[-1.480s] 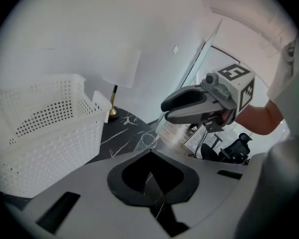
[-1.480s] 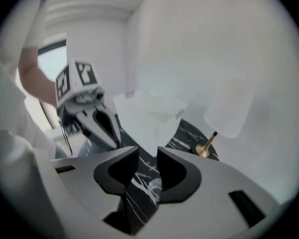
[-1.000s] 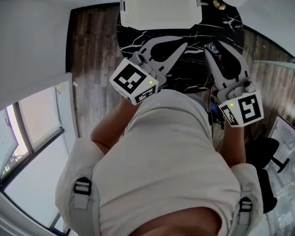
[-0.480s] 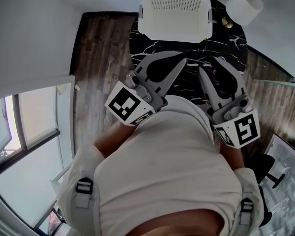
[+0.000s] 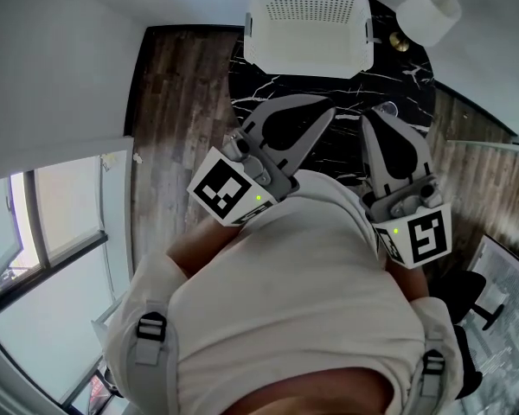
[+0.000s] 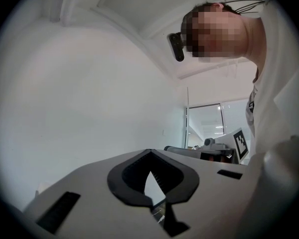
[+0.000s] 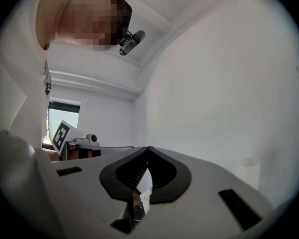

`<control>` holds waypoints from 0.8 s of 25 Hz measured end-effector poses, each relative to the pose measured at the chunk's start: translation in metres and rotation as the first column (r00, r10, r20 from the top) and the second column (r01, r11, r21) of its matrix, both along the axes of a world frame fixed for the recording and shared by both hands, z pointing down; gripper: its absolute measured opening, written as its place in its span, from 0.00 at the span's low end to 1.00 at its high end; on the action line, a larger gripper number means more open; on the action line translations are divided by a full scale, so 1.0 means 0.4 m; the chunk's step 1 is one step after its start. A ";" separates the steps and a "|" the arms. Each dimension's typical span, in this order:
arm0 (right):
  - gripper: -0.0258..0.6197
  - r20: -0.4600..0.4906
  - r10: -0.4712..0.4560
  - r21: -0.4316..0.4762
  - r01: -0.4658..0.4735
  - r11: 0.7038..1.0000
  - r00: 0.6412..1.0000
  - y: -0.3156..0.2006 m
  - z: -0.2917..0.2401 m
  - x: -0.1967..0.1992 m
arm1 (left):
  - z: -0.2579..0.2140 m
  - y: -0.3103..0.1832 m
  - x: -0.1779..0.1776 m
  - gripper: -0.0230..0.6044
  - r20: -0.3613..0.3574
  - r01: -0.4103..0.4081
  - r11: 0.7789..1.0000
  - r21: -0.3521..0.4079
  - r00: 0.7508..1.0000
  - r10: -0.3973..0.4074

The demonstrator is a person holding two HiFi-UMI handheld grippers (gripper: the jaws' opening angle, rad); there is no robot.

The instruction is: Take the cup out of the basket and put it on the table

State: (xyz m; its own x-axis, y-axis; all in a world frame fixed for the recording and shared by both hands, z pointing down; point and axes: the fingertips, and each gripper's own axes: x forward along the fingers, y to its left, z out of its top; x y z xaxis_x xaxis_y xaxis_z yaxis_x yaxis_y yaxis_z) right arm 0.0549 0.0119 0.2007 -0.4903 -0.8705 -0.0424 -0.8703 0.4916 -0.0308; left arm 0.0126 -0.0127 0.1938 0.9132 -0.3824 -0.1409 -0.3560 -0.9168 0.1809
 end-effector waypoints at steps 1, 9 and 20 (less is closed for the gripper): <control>0.05 -0.005 0.006 0.000 -0.006 1.000 1.000 -0.001 0.001 0.003 | 0.000 0.001 0.004 0.05 -0.002 -0.007 1.000 0.000 1.000 0.007; 0.05 -0.021 0.032 0.006 -0.031 0.999 0.999 -0.006 0.002 0.020 | -0.002 0.002 0.023 0.05 -0.007 -0.034 0.999 -0.001 0.999 0.034; 0.05 -0.035 0.034 -0.009 -0.034 0.999 0.999 -0.006 0.019 0.024 | 0.017 0.000 0.034 0.05 0.004 -0.036 0.999 -0.012 0.999 0.036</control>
